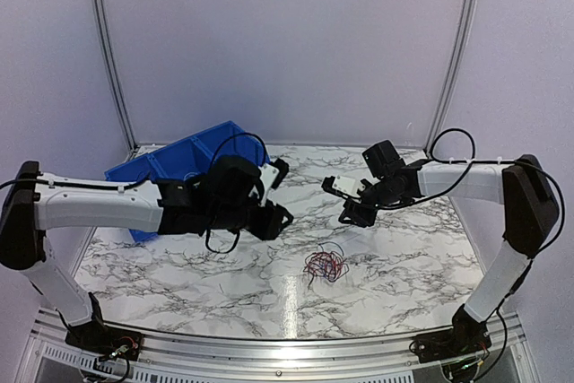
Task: Untangle the cables
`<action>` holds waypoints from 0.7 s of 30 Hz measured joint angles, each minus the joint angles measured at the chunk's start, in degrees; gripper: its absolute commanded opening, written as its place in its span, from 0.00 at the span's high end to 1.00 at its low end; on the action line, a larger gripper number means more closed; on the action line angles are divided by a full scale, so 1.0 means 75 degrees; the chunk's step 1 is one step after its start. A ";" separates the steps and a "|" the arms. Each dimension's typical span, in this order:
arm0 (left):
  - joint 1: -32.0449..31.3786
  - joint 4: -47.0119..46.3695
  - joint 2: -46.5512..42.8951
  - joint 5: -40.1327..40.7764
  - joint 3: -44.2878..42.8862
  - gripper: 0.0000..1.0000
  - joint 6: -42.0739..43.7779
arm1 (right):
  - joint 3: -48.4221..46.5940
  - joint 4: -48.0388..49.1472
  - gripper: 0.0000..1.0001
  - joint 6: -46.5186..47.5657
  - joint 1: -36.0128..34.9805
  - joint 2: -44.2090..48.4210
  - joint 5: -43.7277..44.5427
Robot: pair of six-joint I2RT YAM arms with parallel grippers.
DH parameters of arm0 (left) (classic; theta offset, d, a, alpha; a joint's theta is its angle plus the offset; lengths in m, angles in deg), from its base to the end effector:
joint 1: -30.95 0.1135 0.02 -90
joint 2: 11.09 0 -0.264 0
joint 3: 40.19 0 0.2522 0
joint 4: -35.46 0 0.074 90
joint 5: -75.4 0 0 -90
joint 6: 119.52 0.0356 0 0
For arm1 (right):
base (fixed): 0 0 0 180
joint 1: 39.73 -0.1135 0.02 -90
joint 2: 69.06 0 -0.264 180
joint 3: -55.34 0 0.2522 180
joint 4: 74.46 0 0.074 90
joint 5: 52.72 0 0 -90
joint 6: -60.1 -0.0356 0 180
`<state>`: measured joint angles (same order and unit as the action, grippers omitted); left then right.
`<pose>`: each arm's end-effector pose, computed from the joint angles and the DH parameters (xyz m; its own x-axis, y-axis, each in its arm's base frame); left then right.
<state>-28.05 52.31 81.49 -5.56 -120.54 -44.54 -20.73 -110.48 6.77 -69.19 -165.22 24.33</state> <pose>0.1973 -0.3175 0.2708 -0.4428 0.2401 -0.8639 0.6844 0.7129 -0.1527 0.2972 0.1770 0.1991 -0.2285 -0.7975 -0.5583 -0.9034 0.3875 -0.1838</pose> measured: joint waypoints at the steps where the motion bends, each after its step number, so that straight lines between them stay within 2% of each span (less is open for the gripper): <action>1: -0.0256 -0.0003 0.0044 0.0000 0.0175 0.53 0.0006 | 0.0000 0.0006 0.53 -0.0003 0.0003 0.0000 -0.0003; 8: -0.1122 -0.0618 0.0822 -0.0035 0.0618 0.55 -0.0006 | 0.0000 0.0020 0.53 0.0000 0.0000 -0.0003 -0.0087; 16: -0.1189 -0.1501 0.1443 -0.0131 0.0752 0.56 -0.0568 | 0.0000 0.0020 0.53 0.0003 0.0000 -0.0038 -0.0134; 21: -0.1189 -0.1693 0.1641 -0.0085 0.0746 0.61 -0.0714 | 0.0000 0.0020 0.53 0.0003 0.0000 -0.0067 -0.0149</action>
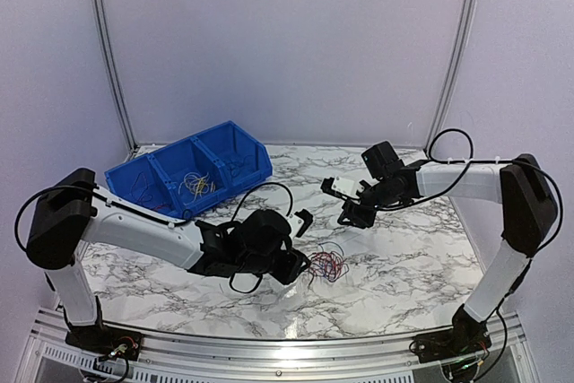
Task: Untangle the cables
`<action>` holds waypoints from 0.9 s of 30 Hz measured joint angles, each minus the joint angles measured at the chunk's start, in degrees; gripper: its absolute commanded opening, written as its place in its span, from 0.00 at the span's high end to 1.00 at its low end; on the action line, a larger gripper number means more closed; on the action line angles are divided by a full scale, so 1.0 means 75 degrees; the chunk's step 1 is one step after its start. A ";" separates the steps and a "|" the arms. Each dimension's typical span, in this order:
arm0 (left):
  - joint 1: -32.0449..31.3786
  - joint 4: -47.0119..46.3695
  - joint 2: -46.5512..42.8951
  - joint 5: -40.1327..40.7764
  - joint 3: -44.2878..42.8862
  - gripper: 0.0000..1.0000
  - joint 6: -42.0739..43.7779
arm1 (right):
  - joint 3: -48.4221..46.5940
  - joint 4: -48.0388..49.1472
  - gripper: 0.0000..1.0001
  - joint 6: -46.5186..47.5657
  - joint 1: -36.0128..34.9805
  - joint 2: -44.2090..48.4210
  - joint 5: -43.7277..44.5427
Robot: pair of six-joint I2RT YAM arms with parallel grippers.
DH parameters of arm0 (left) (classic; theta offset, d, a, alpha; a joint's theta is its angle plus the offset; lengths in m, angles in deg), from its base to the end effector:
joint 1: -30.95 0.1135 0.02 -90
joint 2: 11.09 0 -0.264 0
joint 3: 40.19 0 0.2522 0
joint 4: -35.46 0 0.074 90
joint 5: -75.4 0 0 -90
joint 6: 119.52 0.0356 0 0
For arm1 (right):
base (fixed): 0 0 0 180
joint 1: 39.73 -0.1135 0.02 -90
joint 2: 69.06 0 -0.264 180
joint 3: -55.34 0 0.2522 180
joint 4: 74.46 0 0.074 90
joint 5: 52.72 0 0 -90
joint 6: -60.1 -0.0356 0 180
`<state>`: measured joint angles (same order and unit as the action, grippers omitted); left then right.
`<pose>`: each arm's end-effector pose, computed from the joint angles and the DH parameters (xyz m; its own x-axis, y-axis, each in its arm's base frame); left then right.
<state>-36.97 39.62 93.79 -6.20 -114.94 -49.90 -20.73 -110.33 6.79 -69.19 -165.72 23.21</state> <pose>0.1537 -0.3651 0.1805 -0.5020 0.3209 -0.8031 0.7431 0.6352 -0.2106 0.2976 0.1780 0.1966 -0.2270 -0.7939 -0.5641 -0.9099 0.3794 -0.1676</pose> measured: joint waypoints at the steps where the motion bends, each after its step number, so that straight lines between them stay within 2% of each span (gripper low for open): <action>1: 0.0000 -0.0038 0.0041 0.0000 -0.0006 0.63 -0.0003 | 0.0000 -0.0003 0.53 0.0000 -0.0003 -0.0015 -0.0006; 16: 0.0163 -0.0087 0.0434 -0.0058 -0.0134 0.68 -0.0321 | 0.0000 -0.0009 0.53 0.0006 -0.0023 -0.0061 -0.0038; 27: 0.0300 -0.0172 0.0711 -0.0300 -0.0303 0.67 -0.0629 | 0.0000 -0.0012 0.53 0.0009 -0.0023 -0.0061 -0.0050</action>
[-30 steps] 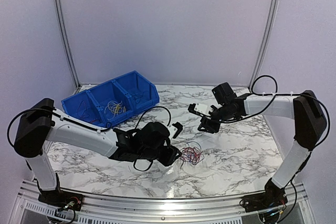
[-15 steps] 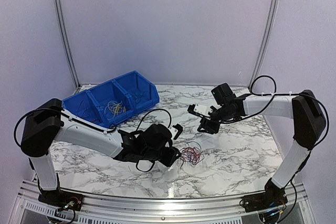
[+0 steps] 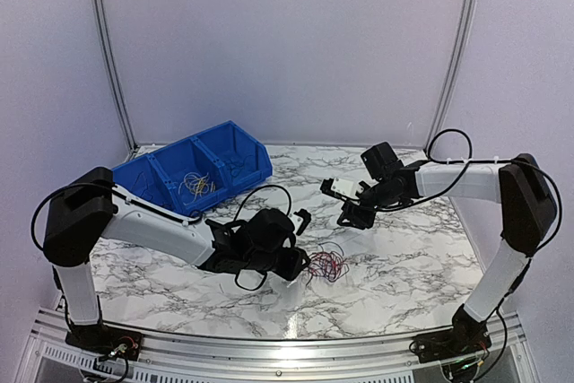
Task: Untangle the cables
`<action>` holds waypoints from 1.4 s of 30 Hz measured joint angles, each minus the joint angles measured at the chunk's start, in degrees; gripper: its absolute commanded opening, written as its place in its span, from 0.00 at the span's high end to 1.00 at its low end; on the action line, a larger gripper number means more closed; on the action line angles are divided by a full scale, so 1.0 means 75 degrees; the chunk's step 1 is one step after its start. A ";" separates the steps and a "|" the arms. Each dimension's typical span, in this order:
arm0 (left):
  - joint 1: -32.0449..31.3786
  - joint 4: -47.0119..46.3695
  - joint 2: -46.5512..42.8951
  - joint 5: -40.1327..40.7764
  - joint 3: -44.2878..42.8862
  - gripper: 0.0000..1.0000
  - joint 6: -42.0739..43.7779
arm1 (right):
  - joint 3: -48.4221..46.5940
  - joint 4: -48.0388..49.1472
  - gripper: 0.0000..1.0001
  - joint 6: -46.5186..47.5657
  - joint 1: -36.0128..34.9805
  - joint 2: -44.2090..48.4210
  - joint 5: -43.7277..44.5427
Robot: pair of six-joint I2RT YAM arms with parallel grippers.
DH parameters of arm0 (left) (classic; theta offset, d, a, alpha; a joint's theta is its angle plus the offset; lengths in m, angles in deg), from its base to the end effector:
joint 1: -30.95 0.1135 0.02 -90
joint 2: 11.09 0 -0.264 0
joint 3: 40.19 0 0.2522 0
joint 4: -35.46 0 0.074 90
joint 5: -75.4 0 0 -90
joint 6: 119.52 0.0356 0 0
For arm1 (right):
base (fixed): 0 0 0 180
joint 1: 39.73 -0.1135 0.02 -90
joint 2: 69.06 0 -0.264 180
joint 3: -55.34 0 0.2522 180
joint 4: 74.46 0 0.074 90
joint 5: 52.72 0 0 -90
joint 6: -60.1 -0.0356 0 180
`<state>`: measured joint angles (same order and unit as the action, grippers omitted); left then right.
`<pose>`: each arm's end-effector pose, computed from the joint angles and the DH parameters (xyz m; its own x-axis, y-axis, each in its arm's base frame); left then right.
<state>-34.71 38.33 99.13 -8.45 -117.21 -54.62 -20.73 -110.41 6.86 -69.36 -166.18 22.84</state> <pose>0.1727 -0.3726 0.1587 -0.5889 0.2785 -0.7587 0.6851 0.6701 -0.2858 0.2974 0.1794 0.1939 -0.2269 -0.7958 -0.5615 -0.9144 0.3724 -0.1584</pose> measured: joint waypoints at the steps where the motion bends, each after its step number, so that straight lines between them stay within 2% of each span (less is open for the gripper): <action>1: 0.0000 -0.0029 0.0000 -0.0020 0.0000 0.68 -0.0003 | 0.0000 0.0000 0.53 0.0000 0.0000 0.0000 0.0000; 18: 0.0000 -0.0233 0.0303 -0.0405 -0.0117 0.91 -0.0210 | 0.0000 -0.0050 0.53 0.0047 0.0000 0.0000 -0.0017; 23: 0.0015 -0.0236 0.0303 -0.0417 -0.0114 0.96 -0.0216 | 0.0000 -0.0289 0.48 0.0082 -0.0026 0.0082 -0.0694; 28: 0.0015 -0.0286 0.0271 -0.0347 0.0000 1.00 -0.0233 | -0.0050 -0.0629 0.46 0.0169 -0.0460 0.0382 -0.1830; 37: 0.0015 -0.1037 0.0169 0.0020 0.0731 1.00 -0.0790 | -0.0248 -0.0819 0.45 0.0192 -0.1172 -0.0618 -0.1813; 39: 0.0017 -0.1186 0.0169 0.0134 0.0953 1.00 -0.0935 | -0.0248 -0.0889 0.49 0.0207 -0.1204 -0.0729 -0.1740; 42: 0.0029 -0.1384 0.0119 0.0268 0.1102 1.00 -0.1058 | -0.0251 -0.0944 0.64 0.0233 -0.1244 -0.0784 -0.1524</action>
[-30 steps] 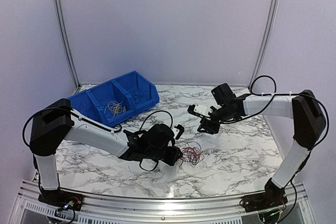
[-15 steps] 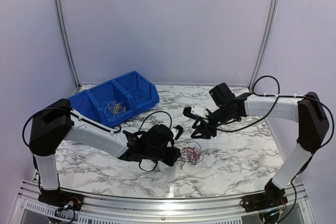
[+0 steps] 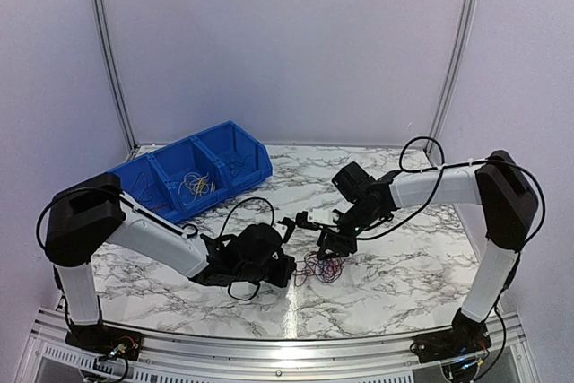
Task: Untangle the cables
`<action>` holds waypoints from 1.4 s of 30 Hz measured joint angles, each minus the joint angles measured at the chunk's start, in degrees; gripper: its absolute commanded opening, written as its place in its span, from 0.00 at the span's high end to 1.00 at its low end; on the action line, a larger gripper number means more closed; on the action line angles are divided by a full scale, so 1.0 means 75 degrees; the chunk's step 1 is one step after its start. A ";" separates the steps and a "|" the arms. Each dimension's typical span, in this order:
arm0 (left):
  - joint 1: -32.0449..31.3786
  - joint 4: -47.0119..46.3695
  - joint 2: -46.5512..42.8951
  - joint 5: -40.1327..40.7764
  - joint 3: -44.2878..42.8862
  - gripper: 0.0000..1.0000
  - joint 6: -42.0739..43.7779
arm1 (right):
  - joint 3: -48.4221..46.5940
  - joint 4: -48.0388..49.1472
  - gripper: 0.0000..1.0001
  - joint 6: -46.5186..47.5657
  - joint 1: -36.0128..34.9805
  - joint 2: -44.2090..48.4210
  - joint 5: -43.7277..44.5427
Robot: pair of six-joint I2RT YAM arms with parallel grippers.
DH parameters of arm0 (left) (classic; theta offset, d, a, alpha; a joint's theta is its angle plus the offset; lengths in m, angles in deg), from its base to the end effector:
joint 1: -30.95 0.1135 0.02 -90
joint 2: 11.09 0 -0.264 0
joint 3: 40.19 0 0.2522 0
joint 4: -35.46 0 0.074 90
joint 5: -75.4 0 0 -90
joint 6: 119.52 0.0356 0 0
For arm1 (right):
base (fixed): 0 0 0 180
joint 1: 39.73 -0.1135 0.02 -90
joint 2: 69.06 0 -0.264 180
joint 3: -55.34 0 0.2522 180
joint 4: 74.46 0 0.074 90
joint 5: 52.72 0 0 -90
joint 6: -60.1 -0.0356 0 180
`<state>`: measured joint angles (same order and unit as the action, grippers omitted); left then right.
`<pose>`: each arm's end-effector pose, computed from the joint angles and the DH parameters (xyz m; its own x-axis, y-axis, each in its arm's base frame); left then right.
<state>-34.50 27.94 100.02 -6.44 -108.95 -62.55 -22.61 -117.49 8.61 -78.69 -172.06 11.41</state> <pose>0.1671 -0.3537 0.1275 -0.6633 0.1536 -0.7324 0.5849 0.7168 -0.3795 0.2604 0.2305 0.1656 -0.1333 -0.8283 -0.5442 -0.9910 0.1041 0.0843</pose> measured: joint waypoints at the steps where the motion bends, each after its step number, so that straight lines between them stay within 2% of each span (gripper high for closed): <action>1: 0.0003 -0.0038 -0.0076 0.0055 0.0055 1.00 -0.0041 | -0.0012 -0.0003 0.70 -0.0023 -0.0020 -0.0035 0.0125; 5: 0.0006 -0.0224 -0.0597 0.0323 0.0393 1.00 -0.0090 | -0.0067 0.0020 0.93 -0.0076 -0.0050 -0.0259 0.0676; 8: 0.0006 -0.0347 -0.1154 0.0603 0.0796 1.00 -0.0134 | -0.0067 0.0020 1.00 -0.0143 -0.0055 -0.0370 0.1072; 14: 0.0015 -0.0370 -0.2699 0.1186 0.1821 1.00 -0.0052 | -0.0070 0.0137 1.00 -0.0172 -0.0052 -0.0382 0.1676; 17: 0.0015 -0.0178 -0.3893 0.1606 0.2273 1.00 0.0111 | -0.0082 0.0175 1.00 -0.0204 -0.0020 -0.0385 0.1897; 23: -0.0020 0.1562 -0.6373 0.2492 0.2445 1.00 0.0624 | -0.0321 0.0726 1.00 -0.0236 -0.0090 -0.0385 0.1676; 28: -0.0017 0.2646 -0.7595 0.2923 0.2442 1.00 0.1096 | -0.0644 0.1425 1.00 -0.0251 -0.0154 -0.0338 0.1209; 33: -0.0017 0.3016 -0.7892 0.3040 0.2416 1.00 0.1413 | -0.0673 0.1649 1.00 -0.0291 -0.0137 -0.0297 0.1029; 37: -0.0017 0.3031 -0.7764 0.2981 0.2413 1.00 0.1536 | -0.0673 0.1649 0.88 -0.0321 0.0017 -0.0297 0.0950; 40: 0.0006 0.2903 -0.7574 0.3156 0.2294 1.00 0.1585 | -0.0554 0.1294 0.79 -0.0344 0.0449 -0.0361 0.1836; 42: 0.0020 0.2658 -0.7428 0.3214 0.2066 1.00 0.1597 | -0.0347 0.0985 0.78 -0.0382 0.1023 -0.0495 0.2500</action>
<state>-34.34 47.88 44.31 17.67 -93.46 -50.58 -25.21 -110.11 5.74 -71.02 -175.78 30.16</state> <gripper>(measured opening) 0.013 0.201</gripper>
